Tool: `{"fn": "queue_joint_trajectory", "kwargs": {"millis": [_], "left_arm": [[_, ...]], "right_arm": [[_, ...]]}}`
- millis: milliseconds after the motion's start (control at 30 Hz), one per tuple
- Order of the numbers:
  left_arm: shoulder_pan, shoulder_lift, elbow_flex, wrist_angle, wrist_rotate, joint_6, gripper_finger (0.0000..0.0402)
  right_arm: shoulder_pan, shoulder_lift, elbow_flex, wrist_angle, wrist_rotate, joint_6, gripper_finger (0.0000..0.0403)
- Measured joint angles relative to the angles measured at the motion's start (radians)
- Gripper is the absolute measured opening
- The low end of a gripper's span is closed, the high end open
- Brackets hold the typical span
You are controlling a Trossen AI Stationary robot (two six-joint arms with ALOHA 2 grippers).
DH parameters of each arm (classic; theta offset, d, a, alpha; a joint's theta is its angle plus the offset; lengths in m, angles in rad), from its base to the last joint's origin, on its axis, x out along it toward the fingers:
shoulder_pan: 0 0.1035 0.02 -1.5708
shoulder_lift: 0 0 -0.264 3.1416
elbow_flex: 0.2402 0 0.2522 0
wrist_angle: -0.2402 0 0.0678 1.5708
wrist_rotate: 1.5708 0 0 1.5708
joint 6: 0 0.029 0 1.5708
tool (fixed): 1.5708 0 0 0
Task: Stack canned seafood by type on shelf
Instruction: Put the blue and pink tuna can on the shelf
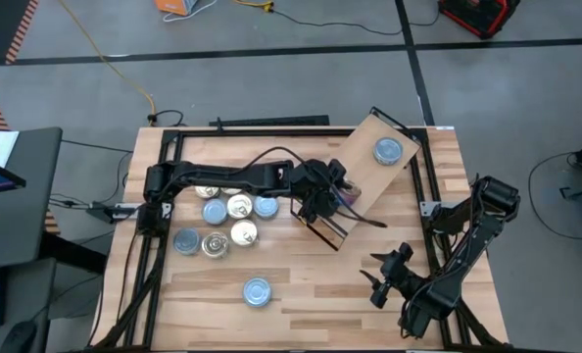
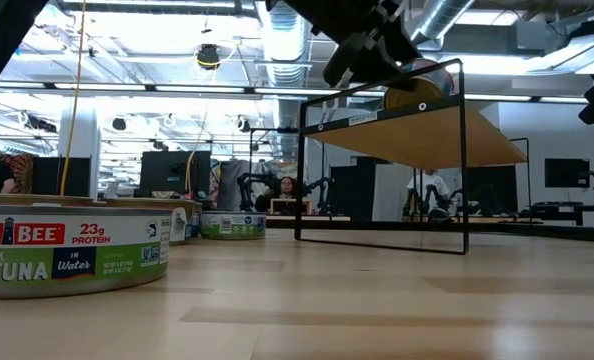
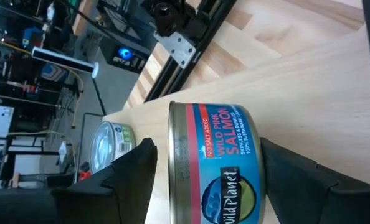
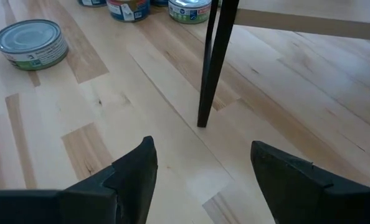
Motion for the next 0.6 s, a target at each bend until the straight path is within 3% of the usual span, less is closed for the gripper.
{"fn": "queue_joint_trajectory", "kwargs": {"millis": [600], "left_arm": [[-0.006, -0.001, 0.046, -0.115, 0.008, -0.074, 0.0261]], "right_arm": [[0.0, 0.0, 0.0, 0.0, 0.0, 0.0, 0.0285]]}}
